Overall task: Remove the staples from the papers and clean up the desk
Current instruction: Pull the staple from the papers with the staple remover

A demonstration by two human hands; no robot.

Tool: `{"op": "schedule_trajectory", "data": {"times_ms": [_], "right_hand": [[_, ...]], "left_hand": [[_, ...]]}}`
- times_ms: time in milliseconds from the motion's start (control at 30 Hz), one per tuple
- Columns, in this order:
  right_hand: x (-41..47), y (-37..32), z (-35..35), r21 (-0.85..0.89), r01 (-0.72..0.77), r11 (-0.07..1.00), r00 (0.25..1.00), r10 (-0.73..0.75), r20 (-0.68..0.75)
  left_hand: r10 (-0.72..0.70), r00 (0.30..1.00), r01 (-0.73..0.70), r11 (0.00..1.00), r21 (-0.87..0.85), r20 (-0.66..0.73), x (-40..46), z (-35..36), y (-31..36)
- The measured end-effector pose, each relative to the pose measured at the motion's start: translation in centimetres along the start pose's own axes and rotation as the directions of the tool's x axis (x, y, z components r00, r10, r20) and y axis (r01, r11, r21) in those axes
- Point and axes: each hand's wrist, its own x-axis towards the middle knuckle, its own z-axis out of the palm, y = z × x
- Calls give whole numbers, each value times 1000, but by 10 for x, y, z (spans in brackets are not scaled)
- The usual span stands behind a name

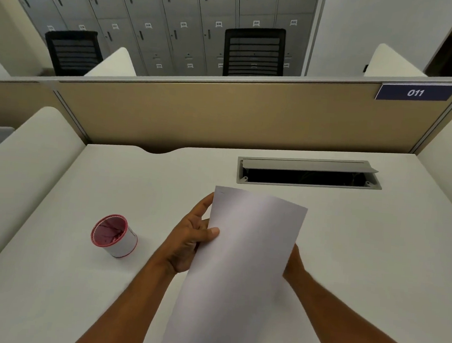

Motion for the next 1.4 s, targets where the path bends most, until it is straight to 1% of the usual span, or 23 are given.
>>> {"op": "schedule_trajectory", "data": {"times_ms": [67, 100, 167, 200, 267, 333, 367, 433, 467, 533, 567, 600, 633, 667, 700, 767, 833, 900, 967, 1033, 1133, 1333, 1400], "right_hand": [[-4, 9, 9, 48, 14, 999, 1000, -14, -1], [-6, 14, 13, 18, 70, 997, 996, -69, -61], [-8, 16, 18, 30, 117, 993, 978, -110, -178], [-9, 15, 22, 11, 147, 989, 972, -142, -188], [-7, 11, 24, 3, 107, 994, 987, -106, -122], [0, 10, 23, 26, 30, 999, 996, -28, -81], [5, 13, 21, 8, -11, 1000, 998, 12, -64], [24, 31, 13, -73, -24, 997, 997, 18, -74], [30, 34, 7, -145, 2, 990, 998, -12, -66], [24, 12, -2, -315, -30, 949, 983, -29, -181], [20, -5, -7, -338, -58, 939, 957, -44, -286], [12, -22, -13, -306, -72, 949, 919, -56, -390], [4, -37, -19, -241, -52, 969, 871, -74, -485], [-5, -49, -23, -187, -1, 982, 831, -104, -546], [-17, -62, -25, -163, 76, 984, 810, -156, -565], [-46, -86, -18, -165, 233, 958, 806, -286, -518], [-77, -109, -2, -189, 346, 919, 833, -394, -388], [-100, -121, 16, -240, 374, 896, 868, -430, -250], [-110, -125, 30, -280, 352, 893, 890, -412, -194], [-115, -127, 36, -276, 333, 902, 893, -395, -215], [-120, -128, 37, -206, 346, 915, 889, -390, -241], [-134, -124, 27, -120, 398, 909, 856, -416, -307], [-137, -125, 22, -81, 410, 908, 853, -413, -318]], "left_hand": [[9, 999, -9, 1000, -5, -32, 0, 0, 0], [12, 999, -12, 1000, -6, -45, 0, 1, 0], [18, 998, -18, 1000, -5, -62, 0, 2, 1], [19, 998, -20, 1000, -6, -64, 1, 2, 0], [14, 998, -15, 1000, -13, -63, 2, 2, -1], [3, 997, -5, 1000, -23, -75, 3, 1, -3], [0, 997, -1, 1000, -21, -81, 4, 2, -3], [1, 997, -2, 1000, -15, -81, 5, 3, -5], [4, 997, -6, 1000, -13, -81, 5, 4, -5], [13, 996, -14, 1000, -8, -89, 4, 7, -4], [16, 995, -17, 1000, -6, -95, 4, 8, -5], [20, 995, -21, 1000, -8, -100, 3, 9, -5], [24, 994, -26, 1000, -12, -103, 2, 11, -5], [31, 994, -33, 999, -15, -100, 1, 14, -5], [43, 994, -44, 999, -9, -96, 1, 17, -5], [67, 994, -64, 997, 32, -86, -1, 25, -5], [95, 993, -89, 993, 84, -74, -3, 36, -5], [125, 989, -113, 984, 139, -76, -5, 49, -7], [178, 979, -148, 957, 250, -102, -8, 62, -10], [239, 965, -175, 896, 409, -111, -13, 76, -14], [324, 941, -202, 776, 597, -103, -23, 100, -17], [447, 890, -245, 638, 730, -92, -45, 138, -22], [477, 877, -263, 584, 768, -62, -51, 144, -24]]}}
